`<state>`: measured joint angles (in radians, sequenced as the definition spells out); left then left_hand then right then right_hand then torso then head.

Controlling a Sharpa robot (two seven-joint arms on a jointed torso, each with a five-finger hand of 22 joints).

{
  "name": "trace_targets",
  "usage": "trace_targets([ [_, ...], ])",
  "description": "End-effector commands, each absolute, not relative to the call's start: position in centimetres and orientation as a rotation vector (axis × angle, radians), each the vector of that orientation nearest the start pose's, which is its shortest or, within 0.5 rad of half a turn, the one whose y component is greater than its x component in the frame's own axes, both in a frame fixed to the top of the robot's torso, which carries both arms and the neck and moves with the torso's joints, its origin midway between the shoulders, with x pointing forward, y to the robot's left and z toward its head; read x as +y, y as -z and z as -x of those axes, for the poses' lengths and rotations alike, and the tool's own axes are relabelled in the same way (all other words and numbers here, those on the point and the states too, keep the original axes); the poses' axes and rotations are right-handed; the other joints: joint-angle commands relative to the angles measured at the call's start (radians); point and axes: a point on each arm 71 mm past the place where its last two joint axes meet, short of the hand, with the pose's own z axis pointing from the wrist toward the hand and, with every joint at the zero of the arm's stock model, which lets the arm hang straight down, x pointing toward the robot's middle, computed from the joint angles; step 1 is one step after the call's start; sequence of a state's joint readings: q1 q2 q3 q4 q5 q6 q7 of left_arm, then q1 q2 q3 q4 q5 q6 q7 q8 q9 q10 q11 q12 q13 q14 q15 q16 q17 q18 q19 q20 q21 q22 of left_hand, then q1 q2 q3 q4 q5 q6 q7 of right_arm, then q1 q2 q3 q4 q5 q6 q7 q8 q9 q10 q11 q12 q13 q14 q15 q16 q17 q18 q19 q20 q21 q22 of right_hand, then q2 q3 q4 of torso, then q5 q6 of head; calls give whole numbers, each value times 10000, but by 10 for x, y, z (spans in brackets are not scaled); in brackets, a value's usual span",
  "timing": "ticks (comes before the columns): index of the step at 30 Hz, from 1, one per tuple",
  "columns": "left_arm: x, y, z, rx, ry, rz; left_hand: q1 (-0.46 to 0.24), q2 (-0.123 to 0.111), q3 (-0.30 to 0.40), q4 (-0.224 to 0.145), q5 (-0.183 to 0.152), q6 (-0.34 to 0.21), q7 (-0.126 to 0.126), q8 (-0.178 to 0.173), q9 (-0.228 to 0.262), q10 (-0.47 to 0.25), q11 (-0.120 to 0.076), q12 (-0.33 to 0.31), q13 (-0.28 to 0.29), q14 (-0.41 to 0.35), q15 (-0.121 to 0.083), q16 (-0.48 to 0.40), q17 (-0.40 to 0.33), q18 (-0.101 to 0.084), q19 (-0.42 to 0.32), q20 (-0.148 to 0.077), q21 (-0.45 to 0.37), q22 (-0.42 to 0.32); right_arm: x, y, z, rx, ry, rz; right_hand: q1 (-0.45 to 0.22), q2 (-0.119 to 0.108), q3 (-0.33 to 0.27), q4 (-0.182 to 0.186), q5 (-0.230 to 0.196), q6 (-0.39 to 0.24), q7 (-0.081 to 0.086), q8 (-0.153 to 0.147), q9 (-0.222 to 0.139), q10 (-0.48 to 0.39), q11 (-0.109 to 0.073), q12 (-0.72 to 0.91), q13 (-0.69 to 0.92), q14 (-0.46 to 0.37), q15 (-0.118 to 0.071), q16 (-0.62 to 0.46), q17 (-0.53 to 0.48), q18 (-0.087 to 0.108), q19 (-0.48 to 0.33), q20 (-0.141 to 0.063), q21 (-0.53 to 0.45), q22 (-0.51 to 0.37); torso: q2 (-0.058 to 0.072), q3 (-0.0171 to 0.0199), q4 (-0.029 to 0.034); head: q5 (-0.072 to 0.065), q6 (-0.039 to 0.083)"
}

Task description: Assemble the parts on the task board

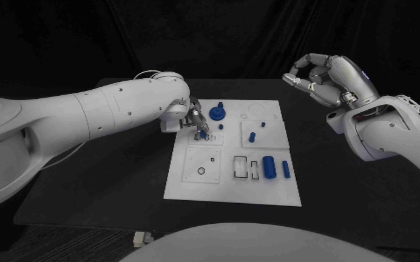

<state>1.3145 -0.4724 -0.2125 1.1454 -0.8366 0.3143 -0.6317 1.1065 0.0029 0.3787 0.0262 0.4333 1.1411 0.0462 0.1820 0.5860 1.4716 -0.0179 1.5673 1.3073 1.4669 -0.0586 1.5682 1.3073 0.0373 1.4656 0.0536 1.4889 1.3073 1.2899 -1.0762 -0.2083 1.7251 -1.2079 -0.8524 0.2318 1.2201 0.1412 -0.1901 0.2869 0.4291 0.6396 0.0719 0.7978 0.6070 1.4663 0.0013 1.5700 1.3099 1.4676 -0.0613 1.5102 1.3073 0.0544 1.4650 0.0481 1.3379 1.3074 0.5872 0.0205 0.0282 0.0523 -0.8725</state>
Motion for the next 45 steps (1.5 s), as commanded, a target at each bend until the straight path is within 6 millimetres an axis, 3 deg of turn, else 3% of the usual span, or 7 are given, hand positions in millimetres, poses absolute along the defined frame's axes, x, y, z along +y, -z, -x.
trace_targets([
  [1,141,251,-520,26176,2963,2334,-56,66,566,-527,-1,58,-18,-28,8,992,-38,35,2635,1039,-46,26,2635,-81,200,-28,-46,2044,-258,152,-430,12040,-8329,-71,97,22,-22,3,60,67,-33,44,-14,1045,-54,7,2609,793,-67,-42,1463,23,82,-50,-55,1881,-3,0,-1,15,-1],
  [45,138,253,-524,26161,2987,2455,-123,105,725,-531,-18,-74,26,-105,45,992,-7,35,2635,1039,-27,26,2635,-54,113,-18,-138,1994,-260,156,-429,12137,-8293,-102,161,35,-14,7,75,75,-37,43,-33,1045,-58,7,2609,789,-72,-54,1442,32,66,-56,-97,1868,10,-7,-4,56,-1],
])
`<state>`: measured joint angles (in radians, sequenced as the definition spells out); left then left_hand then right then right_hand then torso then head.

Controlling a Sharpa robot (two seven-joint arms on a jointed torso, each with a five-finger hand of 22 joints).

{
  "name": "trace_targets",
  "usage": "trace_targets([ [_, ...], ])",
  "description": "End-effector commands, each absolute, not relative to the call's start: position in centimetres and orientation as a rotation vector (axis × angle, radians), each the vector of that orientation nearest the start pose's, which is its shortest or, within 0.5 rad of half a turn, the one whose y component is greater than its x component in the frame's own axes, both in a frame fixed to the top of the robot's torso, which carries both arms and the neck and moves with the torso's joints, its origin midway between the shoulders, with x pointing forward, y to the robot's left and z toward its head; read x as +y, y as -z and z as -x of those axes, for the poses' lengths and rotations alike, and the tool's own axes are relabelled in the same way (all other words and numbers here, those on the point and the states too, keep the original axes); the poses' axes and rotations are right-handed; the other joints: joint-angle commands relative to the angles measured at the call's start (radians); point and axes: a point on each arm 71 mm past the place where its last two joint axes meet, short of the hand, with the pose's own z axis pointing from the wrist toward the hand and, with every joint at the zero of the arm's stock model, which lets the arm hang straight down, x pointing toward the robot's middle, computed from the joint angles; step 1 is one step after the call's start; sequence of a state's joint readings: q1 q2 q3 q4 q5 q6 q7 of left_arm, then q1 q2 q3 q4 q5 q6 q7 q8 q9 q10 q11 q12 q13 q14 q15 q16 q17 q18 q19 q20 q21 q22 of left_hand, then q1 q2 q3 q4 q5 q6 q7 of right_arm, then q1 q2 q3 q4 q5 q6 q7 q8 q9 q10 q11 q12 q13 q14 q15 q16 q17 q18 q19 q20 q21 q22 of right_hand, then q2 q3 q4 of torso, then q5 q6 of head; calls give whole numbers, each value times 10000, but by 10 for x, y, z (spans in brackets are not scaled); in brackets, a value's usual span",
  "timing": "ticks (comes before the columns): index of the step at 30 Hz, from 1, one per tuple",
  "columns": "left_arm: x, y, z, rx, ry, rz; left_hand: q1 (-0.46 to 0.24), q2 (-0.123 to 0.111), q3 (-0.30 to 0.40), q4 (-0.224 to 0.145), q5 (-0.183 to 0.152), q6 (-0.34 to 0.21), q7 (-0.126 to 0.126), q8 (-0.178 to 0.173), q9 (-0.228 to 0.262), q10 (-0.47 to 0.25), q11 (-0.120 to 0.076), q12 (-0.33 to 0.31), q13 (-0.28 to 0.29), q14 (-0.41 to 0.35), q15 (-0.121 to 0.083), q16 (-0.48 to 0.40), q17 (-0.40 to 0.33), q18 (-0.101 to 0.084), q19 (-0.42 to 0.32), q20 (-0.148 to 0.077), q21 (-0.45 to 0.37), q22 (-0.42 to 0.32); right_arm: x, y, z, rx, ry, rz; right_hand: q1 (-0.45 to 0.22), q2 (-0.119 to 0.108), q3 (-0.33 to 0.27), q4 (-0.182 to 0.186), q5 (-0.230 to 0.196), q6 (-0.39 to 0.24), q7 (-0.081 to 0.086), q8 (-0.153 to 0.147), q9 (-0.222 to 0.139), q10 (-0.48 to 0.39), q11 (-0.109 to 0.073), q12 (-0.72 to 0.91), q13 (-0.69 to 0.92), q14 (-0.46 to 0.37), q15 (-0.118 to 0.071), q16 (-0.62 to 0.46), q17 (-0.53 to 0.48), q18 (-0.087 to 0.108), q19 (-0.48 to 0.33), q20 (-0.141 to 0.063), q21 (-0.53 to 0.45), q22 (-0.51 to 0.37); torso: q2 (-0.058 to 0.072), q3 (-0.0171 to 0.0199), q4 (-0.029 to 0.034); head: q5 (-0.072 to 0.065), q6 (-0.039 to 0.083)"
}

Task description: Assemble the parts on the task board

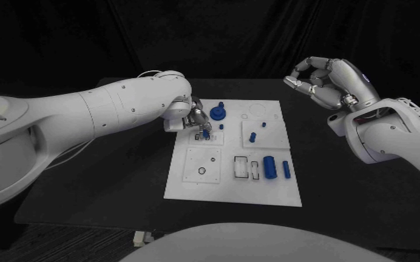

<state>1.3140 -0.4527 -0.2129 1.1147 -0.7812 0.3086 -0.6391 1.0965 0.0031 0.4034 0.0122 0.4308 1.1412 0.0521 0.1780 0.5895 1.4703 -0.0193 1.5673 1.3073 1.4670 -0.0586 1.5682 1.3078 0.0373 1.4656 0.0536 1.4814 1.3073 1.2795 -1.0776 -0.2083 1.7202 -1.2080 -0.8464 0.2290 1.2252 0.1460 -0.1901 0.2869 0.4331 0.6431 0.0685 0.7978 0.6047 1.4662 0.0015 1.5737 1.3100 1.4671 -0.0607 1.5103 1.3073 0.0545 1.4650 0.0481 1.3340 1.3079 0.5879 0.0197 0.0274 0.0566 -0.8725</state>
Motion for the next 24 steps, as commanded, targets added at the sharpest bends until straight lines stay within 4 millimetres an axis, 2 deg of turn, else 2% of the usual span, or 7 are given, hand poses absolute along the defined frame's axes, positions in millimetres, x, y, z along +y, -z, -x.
trace_targets([
  [1,138,254,-524,26162,2991,2454,-22,103,479,-391,6,-76,-33,-65,10,1005,6,35,2635,1038,-27,26,2630,-54,113,-18,-63,1994,-260,156,-429,12138,-8293,-102,110,-14,-14,7,35,40,-2,43,-9,1046,-59,-29,2608,794,-78,-54,1442,31,66,-56,-58,1864,5,1,2,13,-1],
  [24,137,257,-522,26245,3098,2390,-31,111,515,-402,-52,-99,-24,-76,29,1005,18,35,2635,1038,-16,26,2630,-43,80,-10,-98,1975,-260,156,-429,12182,-8284,-108,110,-14,-14,7,35,40,-2,43,-9,1046,-59,-29,2608,794,-78,-54,1442,31,66,-56,-58,1864,-7,0,-1,27,-1],
])
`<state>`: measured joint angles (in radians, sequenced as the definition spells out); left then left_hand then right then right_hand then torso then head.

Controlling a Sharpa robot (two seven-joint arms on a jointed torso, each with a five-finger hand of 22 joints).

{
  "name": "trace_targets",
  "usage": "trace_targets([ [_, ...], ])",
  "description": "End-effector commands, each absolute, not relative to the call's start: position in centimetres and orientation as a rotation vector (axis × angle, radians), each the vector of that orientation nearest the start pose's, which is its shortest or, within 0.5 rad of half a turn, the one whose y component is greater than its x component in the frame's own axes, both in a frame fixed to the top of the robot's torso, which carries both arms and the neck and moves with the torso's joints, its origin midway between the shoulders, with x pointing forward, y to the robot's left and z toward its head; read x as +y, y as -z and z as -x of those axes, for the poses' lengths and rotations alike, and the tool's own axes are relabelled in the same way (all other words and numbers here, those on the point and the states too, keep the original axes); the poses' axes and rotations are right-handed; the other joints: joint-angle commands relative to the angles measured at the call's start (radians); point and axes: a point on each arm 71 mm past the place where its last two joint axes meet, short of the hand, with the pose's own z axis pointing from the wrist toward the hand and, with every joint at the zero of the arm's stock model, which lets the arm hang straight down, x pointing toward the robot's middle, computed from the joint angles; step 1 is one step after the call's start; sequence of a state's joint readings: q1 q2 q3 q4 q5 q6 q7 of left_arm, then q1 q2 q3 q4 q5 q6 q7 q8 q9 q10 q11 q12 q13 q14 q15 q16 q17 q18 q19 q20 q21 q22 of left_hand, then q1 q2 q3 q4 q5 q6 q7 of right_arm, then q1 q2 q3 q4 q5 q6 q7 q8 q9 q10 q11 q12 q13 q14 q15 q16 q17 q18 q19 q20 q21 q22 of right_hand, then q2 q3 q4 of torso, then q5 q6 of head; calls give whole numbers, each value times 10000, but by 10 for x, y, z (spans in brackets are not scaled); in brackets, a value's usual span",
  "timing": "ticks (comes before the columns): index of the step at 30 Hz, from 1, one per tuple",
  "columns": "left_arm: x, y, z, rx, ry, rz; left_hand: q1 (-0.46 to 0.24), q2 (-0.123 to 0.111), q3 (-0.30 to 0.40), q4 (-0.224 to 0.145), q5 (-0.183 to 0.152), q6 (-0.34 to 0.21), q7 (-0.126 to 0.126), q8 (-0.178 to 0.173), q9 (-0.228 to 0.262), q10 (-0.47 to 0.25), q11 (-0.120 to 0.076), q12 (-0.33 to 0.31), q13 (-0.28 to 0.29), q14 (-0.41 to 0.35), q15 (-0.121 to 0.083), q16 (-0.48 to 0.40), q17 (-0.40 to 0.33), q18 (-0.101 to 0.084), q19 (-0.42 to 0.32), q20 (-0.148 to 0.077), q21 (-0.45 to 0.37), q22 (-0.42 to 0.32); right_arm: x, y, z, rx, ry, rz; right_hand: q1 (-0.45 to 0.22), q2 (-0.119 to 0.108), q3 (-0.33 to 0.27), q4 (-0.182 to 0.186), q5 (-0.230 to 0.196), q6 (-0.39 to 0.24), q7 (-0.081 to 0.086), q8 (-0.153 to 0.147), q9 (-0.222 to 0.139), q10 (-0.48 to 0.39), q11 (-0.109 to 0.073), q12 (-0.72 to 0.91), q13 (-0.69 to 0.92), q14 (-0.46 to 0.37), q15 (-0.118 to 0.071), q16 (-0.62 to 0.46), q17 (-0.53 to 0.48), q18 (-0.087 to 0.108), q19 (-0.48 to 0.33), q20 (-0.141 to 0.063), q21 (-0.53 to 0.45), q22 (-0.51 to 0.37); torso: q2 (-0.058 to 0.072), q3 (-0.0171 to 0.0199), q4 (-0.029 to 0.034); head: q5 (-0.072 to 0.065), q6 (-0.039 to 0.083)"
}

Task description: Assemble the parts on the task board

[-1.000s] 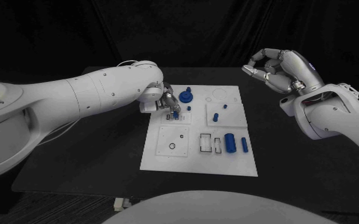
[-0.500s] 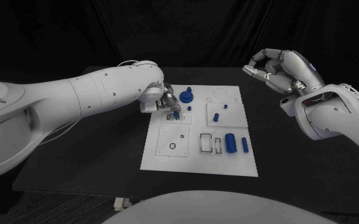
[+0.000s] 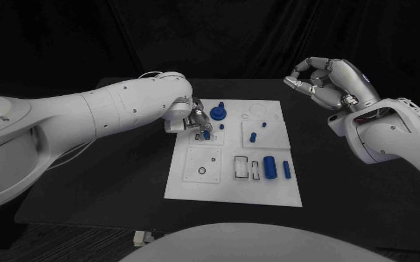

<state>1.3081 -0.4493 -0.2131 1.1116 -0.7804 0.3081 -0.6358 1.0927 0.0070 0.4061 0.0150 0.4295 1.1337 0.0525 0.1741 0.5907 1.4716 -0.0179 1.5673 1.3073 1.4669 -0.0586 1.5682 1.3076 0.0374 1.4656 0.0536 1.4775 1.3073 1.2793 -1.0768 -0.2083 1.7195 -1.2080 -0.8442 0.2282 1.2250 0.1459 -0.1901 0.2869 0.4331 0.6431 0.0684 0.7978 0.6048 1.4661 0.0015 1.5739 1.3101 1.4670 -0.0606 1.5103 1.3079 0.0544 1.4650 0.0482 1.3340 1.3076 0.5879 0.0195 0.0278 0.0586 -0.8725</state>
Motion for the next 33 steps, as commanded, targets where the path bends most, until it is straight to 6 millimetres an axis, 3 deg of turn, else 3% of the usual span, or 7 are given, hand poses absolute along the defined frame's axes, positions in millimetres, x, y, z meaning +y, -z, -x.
trace_targets([
  [1,137,257,-522,26251,3093,2394,8,76,494,-432,-44,-26,-29,-38,19,992,4,35,2635,1039,-15,26,2632,-42,75,-9,-65,1972,-260,156,-429,12181,-8282,-109,112,-12,-14,7,35,40,-2,43,-11,1047,-60,-31,2607,795,-79,-55,1436,33,66,-56,-58,1866,-7,2,-5,-1,-1],
  [33,139,265,-520,26443,3045,2417,18,100,549,-455,-60,-70,-13,-60,36,992,15,35,2635,1039,-6,26,2632,-36,53,-1,-89,1961,-260,156,-428,12201,-8284,-118,150,-8,-23,21,38,58,-3,46,-31,1047,-61,-31,2607,794,-83,-59,1429,33,66,-61,-62,1865,-3,-1,1,1,-1],
])
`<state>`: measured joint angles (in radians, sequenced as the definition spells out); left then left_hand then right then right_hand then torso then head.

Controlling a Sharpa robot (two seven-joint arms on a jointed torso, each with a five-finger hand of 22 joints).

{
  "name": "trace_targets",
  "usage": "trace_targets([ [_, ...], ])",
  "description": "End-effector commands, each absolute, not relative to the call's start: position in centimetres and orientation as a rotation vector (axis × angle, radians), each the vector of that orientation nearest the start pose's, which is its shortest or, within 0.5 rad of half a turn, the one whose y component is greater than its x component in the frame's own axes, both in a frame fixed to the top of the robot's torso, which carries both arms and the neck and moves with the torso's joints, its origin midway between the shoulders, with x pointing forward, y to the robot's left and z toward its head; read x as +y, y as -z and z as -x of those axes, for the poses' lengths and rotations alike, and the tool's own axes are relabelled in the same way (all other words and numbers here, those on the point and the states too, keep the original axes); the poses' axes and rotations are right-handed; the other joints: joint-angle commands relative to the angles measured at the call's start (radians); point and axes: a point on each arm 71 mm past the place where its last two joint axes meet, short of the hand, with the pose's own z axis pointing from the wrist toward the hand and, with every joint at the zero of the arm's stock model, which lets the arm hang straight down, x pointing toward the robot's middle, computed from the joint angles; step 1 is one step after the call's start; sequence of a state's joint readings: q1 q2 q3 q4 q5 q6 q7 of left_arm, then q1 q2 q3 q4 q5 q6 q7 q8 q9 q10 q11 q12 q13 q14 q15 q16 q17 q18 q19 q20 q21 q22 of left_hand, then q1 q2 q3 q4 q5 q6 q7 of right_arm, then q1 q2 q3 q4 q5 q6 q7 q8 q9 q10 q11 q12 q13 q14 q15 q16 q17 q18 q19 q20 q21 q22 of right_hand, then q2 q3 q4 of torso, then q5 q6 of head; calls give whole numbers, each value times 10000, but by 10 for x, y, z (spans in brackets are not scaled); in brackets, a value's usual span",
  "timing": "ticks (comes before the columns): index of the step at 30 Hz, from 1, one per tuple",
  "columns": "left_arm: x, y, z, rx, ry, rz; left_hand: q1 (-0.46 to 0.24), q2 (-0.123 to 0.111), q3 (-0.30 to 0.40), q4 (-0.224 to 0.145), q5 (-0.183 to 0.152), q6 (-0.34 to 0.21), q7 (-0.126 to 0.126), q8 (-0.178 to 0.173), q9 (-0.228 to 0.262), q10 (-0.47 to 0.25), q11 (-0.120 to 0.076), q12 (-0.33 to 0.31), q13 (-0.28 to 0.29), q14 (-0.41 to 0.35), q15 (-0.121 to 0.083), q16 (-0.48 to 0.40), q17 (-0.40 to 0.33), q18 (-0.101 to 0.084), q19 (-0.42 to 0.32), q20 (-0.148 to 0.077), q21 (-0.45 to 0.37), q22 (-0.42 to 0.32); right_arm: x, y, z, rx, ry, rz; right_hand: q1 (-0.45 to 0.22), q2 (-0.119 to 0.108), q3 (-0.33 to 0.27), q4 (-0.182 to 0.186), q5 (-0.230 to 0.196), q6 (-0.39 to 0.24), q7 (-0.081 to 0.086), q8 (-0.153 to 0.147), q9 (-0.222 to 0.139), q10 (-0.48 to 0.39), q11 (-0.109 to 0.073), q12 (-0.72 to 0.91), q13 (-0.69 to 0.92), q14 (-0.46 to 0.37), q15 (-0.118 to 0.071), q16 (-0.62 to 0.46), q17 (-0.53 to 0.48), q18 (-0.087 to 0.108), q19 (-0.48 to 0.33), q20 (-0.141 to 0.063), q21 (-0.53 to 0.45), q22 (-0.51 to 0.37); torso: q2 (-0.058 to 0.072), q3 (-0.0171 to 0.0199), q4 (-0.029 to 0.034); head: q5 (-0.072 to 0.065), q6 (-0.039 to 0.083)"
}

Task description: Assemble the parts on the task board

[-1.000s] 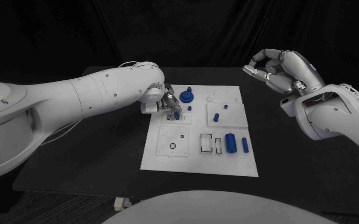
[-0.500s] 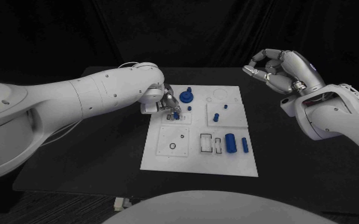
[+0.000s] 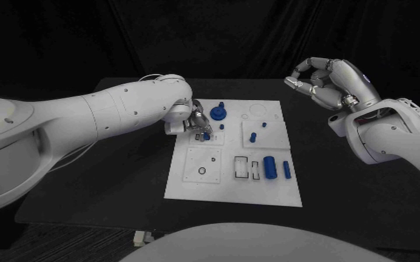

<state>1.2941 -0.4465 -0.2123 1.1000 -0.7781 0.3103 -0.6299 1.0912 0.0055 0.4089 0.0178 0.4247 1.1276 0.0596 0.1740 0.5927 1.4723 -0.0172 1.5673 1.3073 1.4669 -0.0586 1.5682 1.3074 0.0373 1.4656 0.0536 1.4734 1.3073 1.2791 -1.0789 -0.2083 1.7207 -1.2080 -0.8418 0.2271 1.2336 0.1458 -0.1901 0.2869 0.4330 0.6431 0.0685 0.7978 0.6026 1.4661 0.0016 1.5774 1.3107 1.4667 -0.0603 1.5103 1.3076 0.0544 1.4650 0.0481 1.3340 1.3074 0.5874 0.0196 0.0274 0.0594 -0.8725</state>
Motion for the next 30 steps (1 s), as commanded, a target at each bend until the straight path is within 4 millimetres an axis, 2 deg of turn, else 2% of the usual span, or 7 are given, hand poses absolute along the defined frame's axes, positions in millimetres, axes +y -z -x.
trace_targets([
  [1,139,265,-520,26444,3044,2419,33,115,520,-483,-11,-8,-83,-58,16,985,8,35,2635,1039,-6,26,2634,-35,53,-1,-47,1961,-260,156,-428,12203,-8284,-118,65,-7,-23,21,38,58,-3,46,-9,1047,-62,-66,2601,797,-86,-59,1431,32,66,-61,-63,1868,2,-3,4,1,-1],
  [7,140,266,-520,26449,3015,2456,28,115,559,-508,-49,-78,-55,-91,34,985,31,35,2635,1039,10,26,2634,-19,1,10,-101,1932,-260,156,-428,12227,-8278,-132,65,-7,-23,21,38,58,-3,46,-9,1047,-62,-66,2601,797,-86,-59,1431,32,66,-61,-63,1868,5,-2,2,1,-1],
  [8,140,266,-520,26455,3003,2462,0,115,559,-505,-206,-114,-40,-104,59,985,48,35,2635,1039,27,26,2634,-18,-5,25,-109,1932,-260,156,-428,12231,-8275,-135,65,-7,-23,21,38,58,-3,46,-9,1047,-62,-66,2601,797,-86,-59,1431,32,66,-61,-63,1868,2,-3,1,-1,-1],
  [10,140,267,-520,26465,2985,2469,-110,153,474,-426,-1007,-164,-34,-117,140,985,68,35,2635,1039,56,26,2634,-15,-17,61,-128,1937,-260,157,-428,12237,-8273,-139,65,-7,-23,21,38,58,-3,46,-9,1047,-62,-66,2601,797,-86,-59,1431,32,66,-61,-63,1868,1,-2,3,-13,-1],
  [17,140,268,-520,26567,2870,2434,-351,201,28,-99,-2117,-396,26,-256,232,985,132,35,2635,1039,106,26,2634,7,-82,117,-222,1917,-260,157,-428,12267,-8278,-139,65,-7,-23,21,38,58,-3,46,-9,1047,-62,-66,2601,797,-86,-59,1431,32,66,-61,-63,1868,-2,-1,-3,3,-1],
  [22,140,269,-519,26689,2765,2361,-433,211,-264,90,-2516,-479,65,-330,244,985,167,35,2635,1039,141,26,2634,21,-119,144,-275,1905,-260,157,-428,12283,-8284,-138,65,-7,-23,21,38,58,-3,46,-9,1047,-62,-66,2601,797,-86,-59,1431,32,66,-61,-63,1868,1,0,0,6,-1],
  [30,141,271,-519,26768,2696,2333,-544,214,-557,316,-2780,-577,121,-422,233,985,218,35,2635,1039,186,26,2634,36,-166,183,-339,1888,-260,158,-428,12309,-8280,-142,81,3,-48,36,31,82,-5,48,-38,1047,-65,-66,2601,795,-89,-67,1416,33,64,-66,-72,1866,1,1,2,4,-1],
])
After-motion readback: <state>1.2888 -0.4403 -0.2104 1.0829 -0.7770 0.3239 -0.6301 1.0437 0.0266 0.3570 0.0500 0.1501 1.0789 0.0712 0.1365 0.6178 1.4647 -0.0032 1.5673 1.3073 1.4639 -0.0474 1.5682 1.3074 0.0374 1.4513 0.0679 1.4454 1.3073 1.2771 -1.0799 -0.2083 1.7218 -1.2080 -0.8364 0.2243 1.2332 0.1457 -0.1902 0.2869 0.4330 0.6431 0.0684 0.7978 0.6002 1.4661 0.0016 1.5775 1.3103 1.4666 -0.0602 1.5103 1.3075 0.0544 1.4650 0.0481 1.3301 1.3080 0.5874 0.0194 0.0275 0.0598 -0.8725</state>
